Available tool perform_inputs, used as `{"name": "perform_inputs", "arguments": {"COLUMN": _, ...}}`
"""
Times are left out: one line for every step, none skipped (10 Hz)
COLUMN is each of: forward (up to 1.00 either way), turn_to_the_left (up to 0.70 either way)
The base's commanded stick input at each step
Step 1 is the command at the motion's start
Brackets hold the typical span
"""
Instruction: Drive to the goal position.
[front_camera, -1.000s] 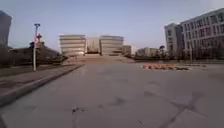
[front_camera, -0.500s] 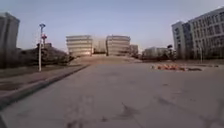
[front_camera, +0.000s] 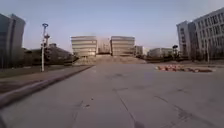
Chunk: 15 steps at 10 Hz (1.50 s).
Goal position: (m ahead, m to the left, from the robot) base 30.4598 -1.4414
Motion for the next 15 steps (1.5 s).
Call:
{"name": "perform_inputs", "arguments": {"forward": 0.70, "turn_to_the_left": 0.00}}
{"name": "perform_inputs", "arguments": {"forward": 0.70, "turn_to_the_left": 0.00}}
{"name": "perform_inputs", "arguments": {"forward": 0.70, "turn_to_the_left": 0.00}}
{"name": "perform_inputs", "arguments": {"forward": 0.70, "turn_to_the_left": 0.00}}
{"name": "perform_inputs", "arguments": {"forward": 0.70, "turn_to_the_left": 0.00}}
{"name": "perform_inputs", "arguments": {"forward": 0.70, "turn_to_the_left": 0.00}}
{"name": "perform_inputs", "arguments": {"forward": 0.70, "turn_to_the_left": 0.00}}
{"name": "perform_inputs", "arguments": {"forward": 0.70, "turn_to_the_left": 0.00}}
{"name": "perform_inputs", "arguments": {"forward": 0.70, "turn_to_the_left": 0.00}}
{"name": "perform_inputs", "arguments": {"forward": 0.70, "turn_to_the_left": 0.00}}
{"name": "perform_inputs", "arguments": {"forward": 0.70, "turn_to_the_left": 0.00}}
{"name": "perform_inputs", "arguments": {"forward": 0.70, "turn_to_the_left": 0.00}}
{"name": "perform_inputs", "arguments": {"forward": 0.70, "turn_to_the_left": 0.00}}
{"name": "perform_inputs", "arguments": {"forward": 0.70, "turn_to_the_left": 0.00}}
{"name": "perform_inputs", "arguments": {"forward": 0.70, "turn_to_the_left": -0.05}}
